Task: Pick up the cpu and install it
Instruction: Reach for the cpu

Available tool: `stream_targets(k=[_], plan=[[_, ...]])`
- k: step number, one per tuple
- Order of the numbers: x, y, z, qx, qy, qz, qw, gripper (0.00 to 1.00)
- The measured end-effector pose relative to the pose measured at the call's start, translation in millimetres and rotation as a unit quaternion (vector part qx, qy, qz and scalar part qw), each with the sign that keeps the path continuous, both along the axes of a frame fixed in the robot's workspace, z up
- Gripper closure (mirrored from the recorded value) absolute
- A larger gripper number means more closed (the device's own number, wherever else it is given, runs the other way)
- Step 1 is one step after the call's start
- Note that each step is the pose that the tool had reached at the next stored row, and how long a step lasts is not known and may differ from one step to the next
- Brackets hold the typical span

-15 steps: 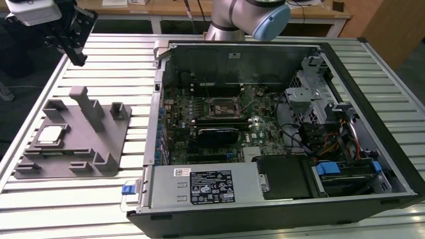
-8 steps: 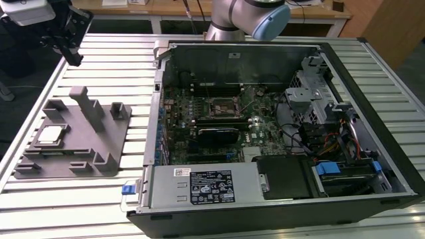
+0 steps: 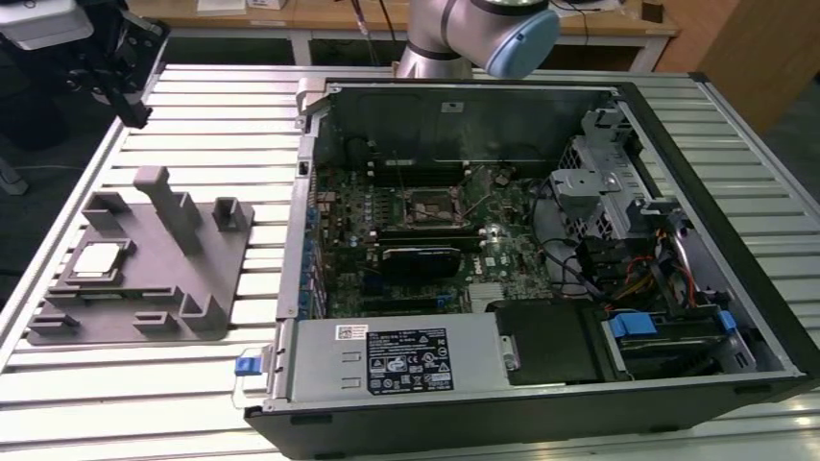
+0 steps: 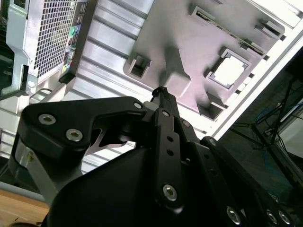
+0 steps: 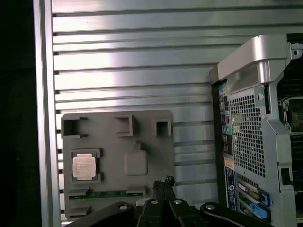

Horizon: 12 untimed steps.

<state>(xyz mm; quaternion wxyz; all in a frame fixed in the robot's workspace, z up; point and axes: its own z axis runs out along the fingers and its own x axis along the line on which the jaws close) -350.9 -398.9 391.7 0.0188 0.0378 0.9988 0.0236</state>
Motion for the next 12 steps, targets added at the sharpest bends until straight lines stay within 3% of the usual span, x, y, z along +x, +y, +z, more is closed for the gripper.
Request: stream_targets(k=[12], plan=[[-12.2, 0.0, -1.7, 0.0000, 0.0000, 0.000, 1.0000, 0.89]])
